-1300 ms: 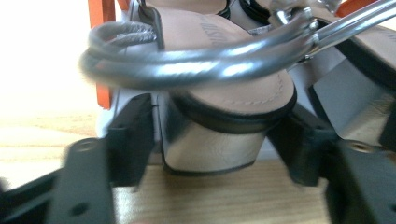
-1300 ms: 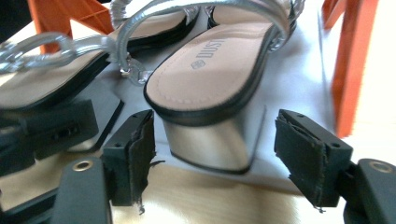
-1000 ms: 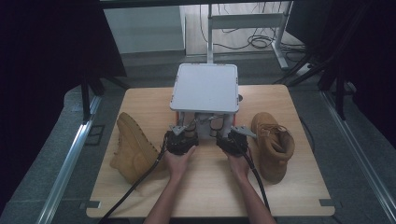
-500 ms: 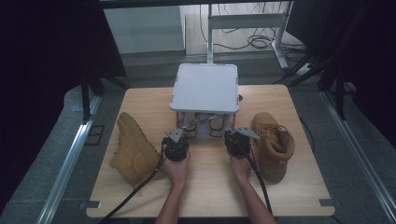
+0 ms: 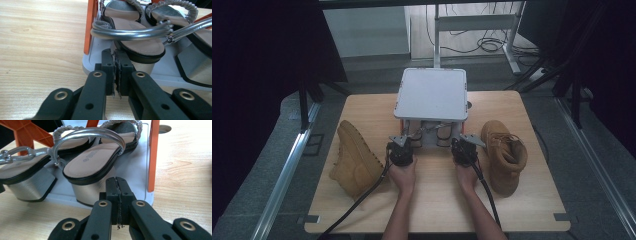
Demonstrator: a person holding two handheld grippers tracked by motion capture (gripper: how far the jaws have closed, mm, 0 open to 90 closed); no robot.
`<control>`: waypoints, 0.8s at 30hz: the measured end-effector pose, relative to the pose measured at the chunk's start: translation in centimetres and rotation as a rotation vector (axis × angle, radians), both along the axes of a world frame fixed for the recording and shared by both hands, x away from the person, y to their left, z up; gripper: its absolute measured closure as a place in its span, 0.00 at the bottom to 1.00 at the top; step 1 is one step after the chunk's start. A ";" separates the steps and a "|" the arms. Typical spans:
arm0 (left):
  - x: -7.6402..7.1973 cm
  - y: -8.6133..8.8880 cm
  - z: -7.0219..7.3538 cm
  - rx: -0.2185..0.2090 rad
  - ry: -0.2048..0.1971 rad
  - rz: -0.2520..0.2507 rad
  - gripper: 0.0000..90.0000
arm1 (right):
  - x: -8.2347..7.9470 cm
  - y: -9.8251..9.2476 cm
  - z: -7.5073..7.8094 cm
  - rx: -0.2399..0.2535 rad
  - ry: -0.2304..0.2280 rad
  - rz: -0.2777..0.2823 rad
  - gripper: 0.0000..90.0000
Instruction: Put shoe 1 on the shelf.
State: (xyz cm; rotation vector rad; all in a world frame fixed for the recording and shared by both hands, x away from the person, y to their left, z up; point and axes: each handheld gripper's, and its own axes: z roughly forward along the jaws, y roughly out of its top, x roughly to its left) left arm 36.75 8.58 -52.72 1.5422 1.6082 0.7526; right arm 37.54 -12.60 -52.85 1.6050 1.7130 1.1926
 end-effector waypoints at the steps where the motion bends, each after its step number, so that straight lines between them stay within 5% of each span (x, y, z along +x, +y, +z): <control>1: 0.1 0.0 0.0 -0.002 0.001 -0.001 0.96 | 0.2 0.0 -0.1 0.000 0.003 -0.005 0.99; 15: 0.5 -0.4 -0.3 -0.018 0.008 -0.061 0.99 | 1.2 0.9 -0.6 0.002 0.027 -0.004 0.99; 24: 0.6 -0.6 -0.4 -0.065 0.015 -0.086 0.99 | 1.4 1.3 -0.7 0.017 0.030 0.004 0.99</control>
